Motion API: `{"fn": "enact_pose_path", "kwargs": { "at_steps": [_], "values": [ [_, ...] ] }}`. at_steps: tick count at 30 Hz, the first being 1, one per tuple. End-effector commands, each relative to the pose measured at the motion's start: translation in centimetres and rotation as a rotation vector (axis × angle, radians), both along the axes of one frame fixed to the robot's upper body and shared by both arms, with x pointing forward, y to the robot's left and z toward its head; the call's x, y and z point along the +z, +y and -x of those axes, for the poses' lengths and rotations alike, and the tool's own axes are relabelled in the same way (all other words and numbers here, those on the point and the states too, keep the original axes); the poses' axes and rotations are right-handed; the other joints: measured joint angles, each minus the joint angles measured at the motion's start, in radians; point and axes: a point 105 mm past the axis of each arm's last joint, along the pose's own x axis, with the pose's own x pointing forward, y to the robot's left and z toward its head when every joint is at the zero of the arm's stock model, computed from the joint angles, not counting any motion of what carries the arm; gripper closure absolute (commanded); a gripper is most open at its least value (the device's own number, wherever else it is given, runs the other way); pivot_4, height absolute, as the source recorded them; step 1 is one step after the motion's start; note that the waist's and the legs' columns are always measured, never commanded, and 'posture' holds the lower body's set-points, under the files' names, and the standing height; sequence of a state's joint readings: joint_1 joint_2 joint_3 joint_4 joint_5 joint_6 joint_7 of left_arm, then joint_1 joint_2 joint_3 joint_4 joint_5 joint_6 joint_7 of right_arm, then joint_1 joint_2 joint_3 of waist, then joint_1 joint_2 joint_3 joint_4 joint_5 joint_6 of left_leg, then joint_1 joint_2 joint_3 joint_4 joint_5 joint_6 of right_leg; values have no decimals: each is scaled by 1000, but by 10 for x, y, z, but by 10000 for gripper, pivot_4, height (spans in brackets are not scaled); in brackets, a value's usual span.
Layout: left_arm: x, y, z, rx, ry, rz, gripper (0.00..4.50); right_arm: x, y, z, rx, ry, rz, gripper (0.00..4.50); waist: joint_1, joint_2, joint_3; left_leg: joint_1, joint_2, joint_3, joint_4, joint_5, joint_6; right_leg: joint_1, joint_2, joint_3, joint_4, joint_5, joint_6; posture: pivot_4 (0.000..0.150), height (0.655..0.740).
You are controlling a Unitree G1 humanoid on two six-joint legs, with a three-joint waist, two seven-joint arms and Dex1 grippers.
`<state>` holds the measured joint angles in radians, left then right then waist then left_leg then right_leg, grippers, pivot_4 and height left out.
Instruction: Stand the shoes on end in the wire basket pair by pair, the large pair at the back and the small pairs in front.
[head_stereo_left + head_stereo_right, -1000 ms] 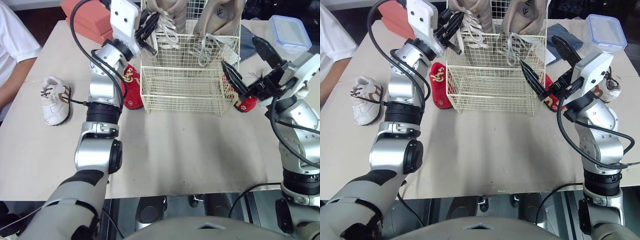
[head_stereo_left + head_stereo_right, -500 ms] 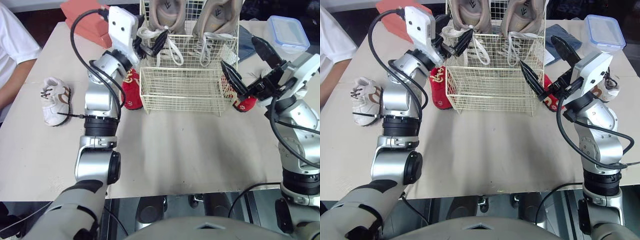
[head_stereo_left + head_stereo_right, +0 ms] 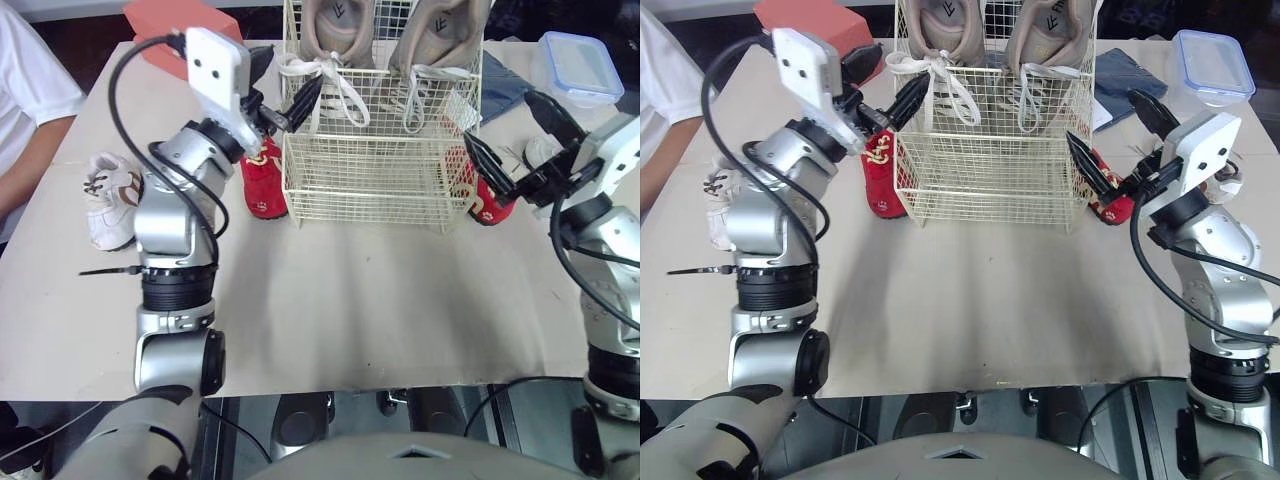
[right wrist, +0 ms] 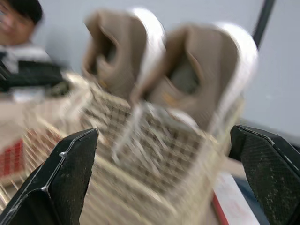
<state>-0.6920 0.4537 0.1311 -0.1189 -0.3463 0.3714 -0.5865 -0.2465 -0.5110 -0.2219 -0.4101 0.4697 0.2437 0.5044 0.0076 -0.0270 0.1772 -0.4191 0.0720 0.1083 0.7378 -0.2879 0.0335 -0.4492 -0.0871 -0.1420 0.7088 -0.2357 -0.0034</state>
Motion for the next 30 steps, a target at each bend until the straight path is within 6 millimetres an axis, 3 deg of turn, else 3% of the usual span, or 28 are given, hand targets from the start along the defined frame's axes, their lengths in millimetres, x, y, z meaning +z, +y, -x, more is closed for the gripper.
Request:
{"fn": "enact_pose_path", "kwargs": {
  "at_steps": [1,8,14,25,28,30],
  "values": [
    [10,-8,28,-153,-3,-40,946,-8,-26,0,-72,64,16,0,5,0,0,0,0,0,0,0,0,0,0,0,0,0,0,1500,6860],
    [-7,-21,69,-437,233,-175,946,-63,-44,-1,-99,361,61,0,5,0,0,1,0,0,-1,0,0,0,0,0,0,-2,3,1500,6860],
    [-24,-26,97,-550,401,-296,946,-88,-51,-8,-138,496,13,0,5,2,1,1,0,0,-1,0,0,0,1,1,0,-3,4,1500,6860],
    [-24,-35,116,-639,460,-342,946,-103,-60,-23,-159,579,-80,0,6,3,2,1,0,0,-2,0,0,0,1,2,-1,-3,4,1500,6860],
    [-24,-36,117,-642,463,-345,0,-105,-62,-26,-165,589,-71,7678,6,3,2,1,0,0,-2,0,0,0,1,2,-1,-3,4,1500,6860],
    [-24,-37,118,-648,462,-348,0,-108,-63,-27,-171,598,-71,16895,6,3,2,1,0,0,-2,0,0,0,1,2,-1,-3,4,1500,6860]
  ]
}}
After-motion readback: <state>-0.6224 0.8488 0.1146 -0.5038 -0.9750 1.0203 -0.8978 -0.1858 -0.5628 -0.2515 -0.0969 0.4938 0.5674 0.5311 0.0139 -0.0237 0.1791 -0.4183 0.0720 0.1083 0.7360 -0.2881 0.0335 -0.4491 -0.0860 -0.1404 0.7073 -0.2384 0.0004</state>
